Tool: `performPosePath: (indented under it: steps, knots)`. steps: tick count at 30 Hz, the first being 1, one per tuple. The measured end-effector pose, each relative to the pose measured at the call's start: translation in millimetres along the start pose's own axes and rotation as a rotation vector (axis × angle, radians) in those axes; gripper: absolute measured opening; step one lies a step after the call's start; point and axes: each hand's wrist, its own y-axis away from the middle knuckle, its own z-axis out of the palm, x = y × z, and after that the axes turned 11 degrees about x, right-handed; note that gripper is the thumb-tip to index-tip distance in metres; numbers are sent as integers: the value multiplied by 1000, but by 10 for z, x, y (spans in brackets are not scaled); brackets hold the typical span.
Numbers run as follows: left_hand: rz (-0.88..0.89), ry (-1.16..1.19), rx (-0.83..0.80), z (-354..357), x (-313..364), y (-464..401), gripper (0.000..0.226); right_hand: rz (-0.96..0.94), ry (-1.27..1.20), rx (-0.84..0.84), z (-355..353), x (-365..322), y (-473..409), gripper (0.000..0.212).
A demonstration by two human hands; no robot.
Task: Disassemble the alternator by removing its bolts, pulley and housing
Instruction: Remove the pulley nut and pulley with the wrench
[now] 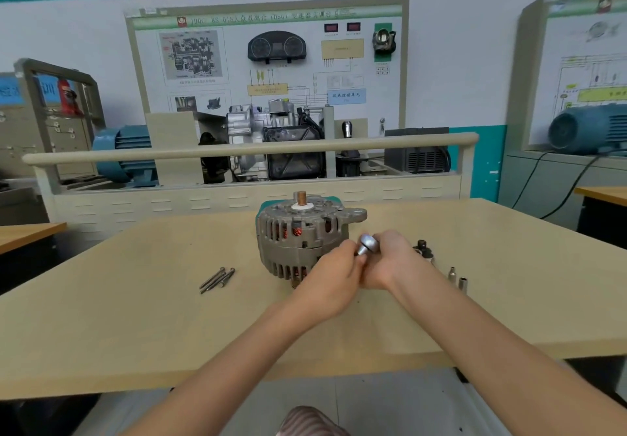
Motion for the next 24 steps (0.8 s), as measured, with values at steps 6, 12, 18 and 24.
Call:
performPosePath:
  steps: [6, 12, 18, 24]
  knots:
    - [43, -15, 9, -240, -48, -89, 24, -248, 682, -45, -119, -61, 10, 40]
    - [133, -166, -53, -458, -114, -93, 26, -1299, 1172, 262, -294, -31, -132, 46]
    - [216, -101, -96, -511, -139, -73, 23, -759, 733, -442, -172, 7, -181, 54]
    - [222, -45, -98, -584, -270, -72, 25, -702, 617, -600, -159, 84, -198, 51]
